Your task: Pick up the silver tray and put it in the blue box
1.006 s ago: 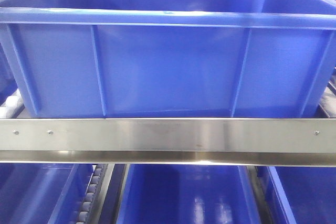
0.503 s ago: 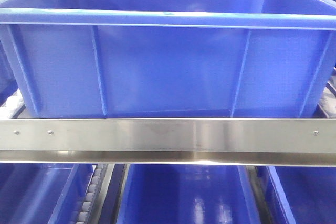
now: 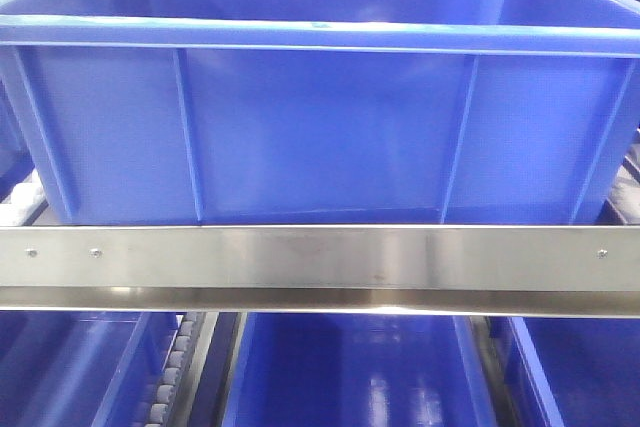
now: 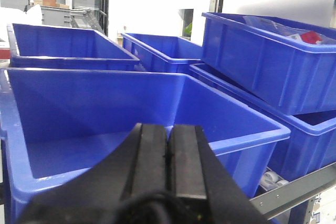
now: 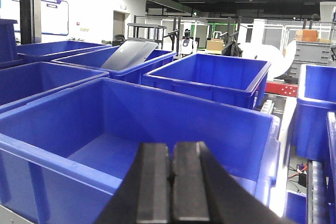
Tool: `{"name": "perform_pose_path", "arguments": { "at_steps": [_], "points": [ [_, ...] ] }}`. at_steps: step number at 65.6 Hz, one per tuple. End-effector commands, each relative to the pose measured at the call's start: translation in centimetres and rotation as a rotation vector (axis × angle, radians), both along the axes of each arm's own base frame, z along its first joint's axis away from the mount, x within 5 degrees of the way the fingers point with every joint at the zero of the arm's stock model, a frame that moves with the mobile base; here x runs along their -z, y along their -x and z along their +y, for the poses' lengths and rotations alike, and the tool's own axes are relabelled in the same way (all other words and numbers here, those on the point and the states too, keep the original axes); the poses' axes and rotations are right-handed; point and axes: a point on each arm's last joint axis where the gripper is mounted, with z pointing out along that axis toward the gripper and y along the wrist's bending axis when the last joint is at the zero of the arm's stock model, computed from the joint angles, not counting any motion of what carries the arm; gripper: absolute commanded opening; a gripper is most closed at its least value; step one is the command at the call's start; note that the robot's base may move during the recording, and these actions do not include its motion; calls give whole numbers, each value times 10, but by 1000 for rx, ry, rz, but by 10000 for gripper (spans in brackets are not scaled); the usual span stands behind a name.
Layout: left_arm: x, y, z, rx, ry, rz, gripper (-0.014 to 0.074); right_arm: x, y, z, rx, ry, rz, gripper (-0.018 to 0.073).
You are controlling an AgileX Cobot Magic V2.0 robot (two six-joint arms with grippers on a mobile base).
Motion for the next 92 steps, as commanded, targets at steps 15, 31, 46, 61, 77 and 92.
{"name": "perform_pose_path", "arguments": {
  "at_steps": [15,31,46,61,77,92],
  "points": [
    [-11,4,-2,46,30,-33,-94,-9,1,0,-1,5,-24,53],
    [-11,4,-2,46,30,-33,-94,0,-5,-10,149,75,-1,53],
    [-11,4,-2,46,30,-33,-94,30,-13,-17,284,115,126,53],
    [-11,4,-2,46,30,-33,-94,54,-3,-22,372,22,38,53],
    [-11,4,-2,50,31,-36,-95,70,2,-25,431,-23,-73,53],
    [-11,4,-2,50,31,-36,-94,75,1,-24,420,-29,-96,53]
  ]
}}
